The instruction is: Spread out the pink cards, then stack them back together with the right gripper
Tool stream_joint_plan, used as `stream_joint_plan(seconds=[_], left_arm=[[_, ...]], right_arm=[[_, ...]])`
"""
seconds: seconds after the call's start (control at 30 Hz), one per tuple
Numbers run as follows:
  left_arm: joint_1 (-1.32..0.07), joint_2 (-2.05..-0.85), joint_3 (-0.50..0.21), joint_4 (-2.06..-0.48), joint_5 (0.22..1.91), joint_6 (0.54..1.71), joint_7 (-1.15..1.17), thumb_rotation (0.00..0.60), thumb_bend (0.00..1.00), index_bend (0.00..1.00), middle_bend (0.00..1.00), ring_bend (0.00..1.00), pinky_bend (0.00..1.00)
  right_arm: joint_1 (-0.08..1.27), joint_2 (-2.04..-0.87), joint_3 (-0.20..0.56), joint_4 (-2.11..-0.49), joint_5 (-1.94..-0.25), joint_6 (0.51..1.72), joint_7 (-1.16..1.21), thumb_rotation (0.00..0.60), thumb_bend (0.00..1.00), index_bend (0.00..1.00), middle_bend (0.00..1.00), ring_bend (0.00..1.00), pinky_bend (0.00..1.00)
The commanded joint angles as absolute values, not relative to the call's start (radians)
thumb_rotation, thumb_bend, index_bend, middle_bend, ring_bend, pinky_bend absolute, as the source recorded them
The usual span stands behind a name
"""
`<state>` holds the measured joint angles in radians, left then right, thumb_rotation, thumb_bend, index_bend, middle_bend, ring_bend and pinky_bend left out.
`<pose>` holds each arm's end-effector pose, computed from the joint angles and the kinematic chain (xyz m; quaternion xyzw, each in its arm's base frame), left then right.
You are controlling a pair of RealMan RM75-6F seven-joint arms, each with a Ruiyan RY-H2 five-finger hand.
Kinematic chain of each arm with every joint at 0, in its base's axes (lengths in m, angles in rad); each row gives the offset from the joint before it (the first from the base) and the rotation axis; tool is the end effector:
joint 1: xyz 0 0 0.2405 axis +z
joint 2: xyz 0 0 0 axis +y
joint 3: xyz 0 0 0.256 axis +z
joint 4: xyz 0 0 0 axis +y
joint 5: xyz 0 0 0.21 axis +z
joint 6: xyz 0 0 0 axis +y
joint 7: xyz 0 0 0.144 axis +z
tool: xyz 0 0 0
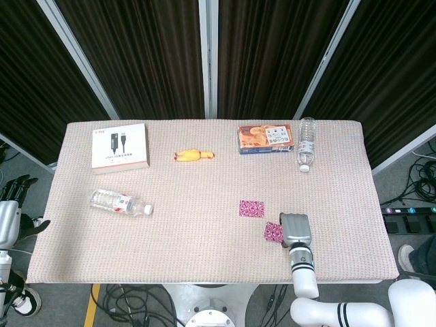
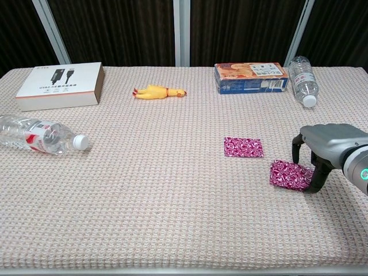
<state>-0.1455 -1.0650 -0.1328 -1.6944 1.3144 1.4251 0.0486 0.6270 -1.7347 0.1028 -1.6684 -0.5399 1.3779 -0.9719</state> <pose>-0.3059 0.2142 0.1815 -0.5498 -0.4027 -0.3827 0.6237 -0.1934 -0.2608 -0.0535 0.6832 -0.4565 0.1390 0.5527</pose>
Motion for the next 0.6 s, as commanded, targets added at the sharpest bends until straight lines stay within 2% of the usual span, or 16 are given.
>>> stream_joint_plan(seconds=[0.03, 0.6], left_arm=[[-0.146, -1.065, -0.133, -1.694, 1.314, 1.425, 0.048, 0.600, 0.06, 0.23, 0.23, 0.16, 0.38], [-0.145, -1.064, -0.134, -1.693, 1.311, 1.422, 0.043, 0.600, 0.06, 0.23, 0.23, 0.16, 0.38]], right_arm=[[0.626, -1.734, 0.105, -1.669, -0.538, 1.374, -0.975, 0.600, 0.00, 0.45, 1.00, 1.00, 0.97], [0.625, -1.754, 0.122, -1.647, -0.536, 1.360, -0.984, 0.600, 0.00, 0.45, 1.00, 1.00, 0.97]])
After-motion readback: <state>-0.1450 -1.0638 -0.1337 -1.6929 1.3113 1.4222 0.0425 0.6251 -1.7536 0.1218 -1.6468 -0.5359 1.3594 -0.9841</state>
